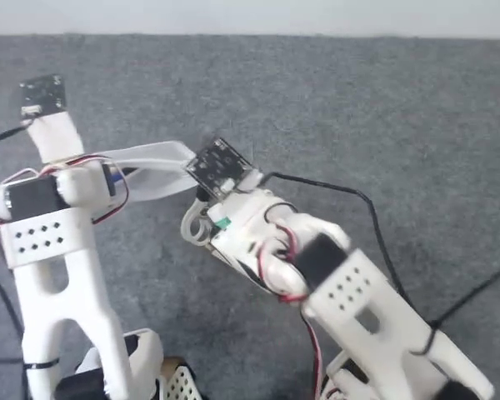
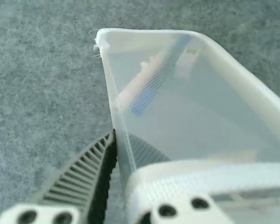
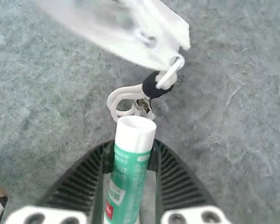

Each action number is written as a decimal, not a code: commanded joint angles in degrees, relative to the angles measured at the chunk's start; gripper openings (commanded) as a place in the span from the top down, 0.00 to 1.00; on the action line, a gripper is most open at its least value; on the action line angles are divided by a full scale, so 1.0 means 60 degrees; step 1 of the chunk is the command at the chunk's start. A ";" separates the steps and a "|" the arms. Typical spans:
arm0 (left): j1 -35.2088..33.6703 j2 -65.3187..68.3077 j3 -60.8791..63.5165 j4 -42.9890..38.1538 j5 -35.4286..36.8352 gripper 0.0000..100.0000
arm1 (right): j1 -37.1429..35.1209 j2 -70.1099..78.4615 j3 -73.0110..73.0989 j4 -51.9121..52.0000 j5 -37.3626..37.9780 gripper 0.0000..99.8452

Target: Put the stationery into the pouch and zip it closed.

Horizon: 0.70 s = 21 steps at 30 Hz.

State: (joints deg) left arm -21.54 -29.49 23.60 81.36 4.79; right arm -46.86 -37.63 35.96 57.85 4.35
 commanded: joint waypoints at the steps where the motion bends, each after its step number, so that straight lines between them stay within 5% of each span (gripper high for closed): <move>1: 0.0674 -0.0103 -0.0242 0.0161 0.0132 0.99 | -0.0110 -0.1897 0.0352 -0.0491 -0.0264 0.99; 8: 0.1275 -0.0088 -0.0535 0.0410 0.0132 0.99 | -0.0110 -0.3377 0.0513 -0.0623 -0.0308 0.99; 21: 0.1304 -0.0088 -0.0520 0.0410 0.0132 0.99 | -0.0110 -0.3363 0.0791 -0.3993 -0.0337 0.99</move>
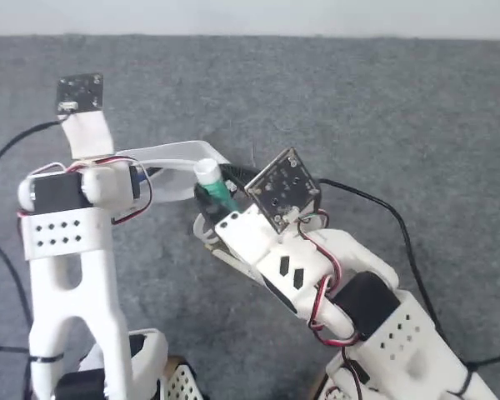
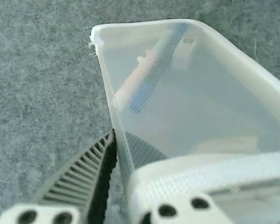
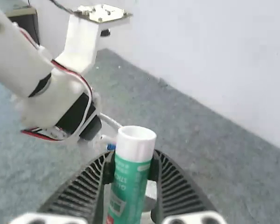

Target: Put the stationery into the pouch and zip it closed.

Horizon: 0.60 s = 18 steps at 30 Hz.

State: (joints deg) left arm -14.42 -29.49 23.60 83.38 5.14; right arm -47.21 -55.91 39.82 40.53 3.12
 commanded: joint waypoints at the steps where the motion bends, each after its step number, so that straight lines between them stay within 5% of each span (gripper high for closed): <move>1: 0.0117 -0.0088 -0.0520 0.0073 0.0073 0.99 | -0.0051 -0.0315 0.0278 -0.1473 -0.0132 0.99; 18: 0.0044 -0.0088 -0.0403 0.0044 0.0073 0.99 | -0.0051 -0.0271 0.2681 -0.6996 -0.0117 0.99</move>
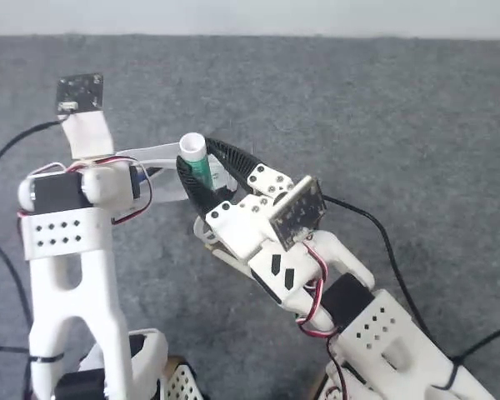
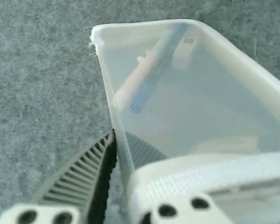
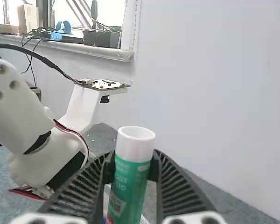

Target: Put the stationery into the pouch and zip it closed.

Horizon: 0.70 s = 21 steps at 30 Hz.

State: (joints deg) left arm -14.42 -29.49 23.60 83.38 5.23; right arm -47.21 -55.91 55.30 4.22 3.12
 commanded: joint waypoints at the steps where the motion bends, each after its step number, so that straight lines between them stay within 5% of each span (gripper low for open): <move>1: 0.0044 -0.0088 -0.0403 0.0044 0.0059 0.99 | -0.0051 -0.0168 0.0161 -0.1179 -0.0117 0.99; 10: 0.0044 -0.0088 -0.0403 0.0059 0.0059 0.99 | 0.0022 0.2337 0.0205 -0.3700 -0.0059 0.99; 21: 0.0044 -0.0088 -0.0315 0.0044 0.0044 0.99 | 0.0022 0.3641 0.0601 -0.4139 -0.0044 0.99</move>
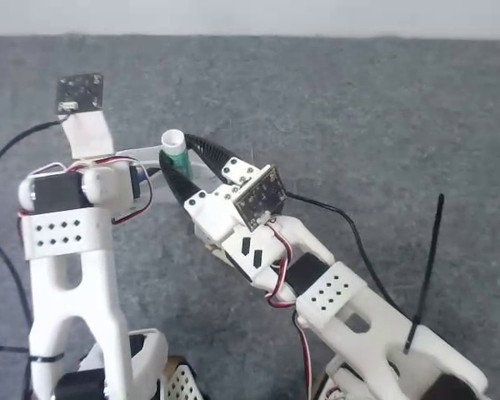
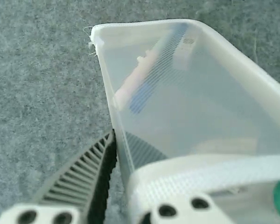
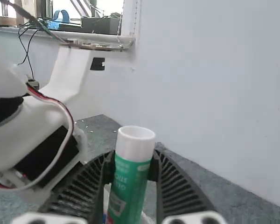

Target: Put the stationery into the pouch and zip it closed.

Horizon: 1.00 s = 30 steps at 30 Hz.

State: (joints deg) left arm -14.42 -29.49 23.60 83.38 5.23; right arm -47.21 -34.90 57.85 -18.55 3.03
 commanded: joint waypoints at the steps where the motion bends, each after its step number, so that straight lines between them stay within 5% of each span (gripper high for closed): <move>1: 0.0044 -0.0088 -0.0315 0.0044 0.0044 0.99 | 0.0022 0.0212 0.0308 -0.0535 -0.0015 0.99; 12: 0.0044 -0.0088 -0.0315 0.0059 0.0044 0.99 | 0.0125 0.1267 0.1656 -0.3333 0.2315 0.99; 21: 0.0029 -0.0088 -0.0315 0.0059 0.0029 0.99 | 0.0476 0.2088 0.1656 -0.4139 0.2535 0.99; 30: 0.0029 -0.0088 -0.0315 0.0059 0.0015 0.99 | 0.0462 0.2073 0.1934 -0.4198 0.2491 0.70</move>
State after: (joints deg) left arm -14.24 -29.41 23.60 83.38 5.14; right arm -46.42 -23.03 69.01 -43.16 17.45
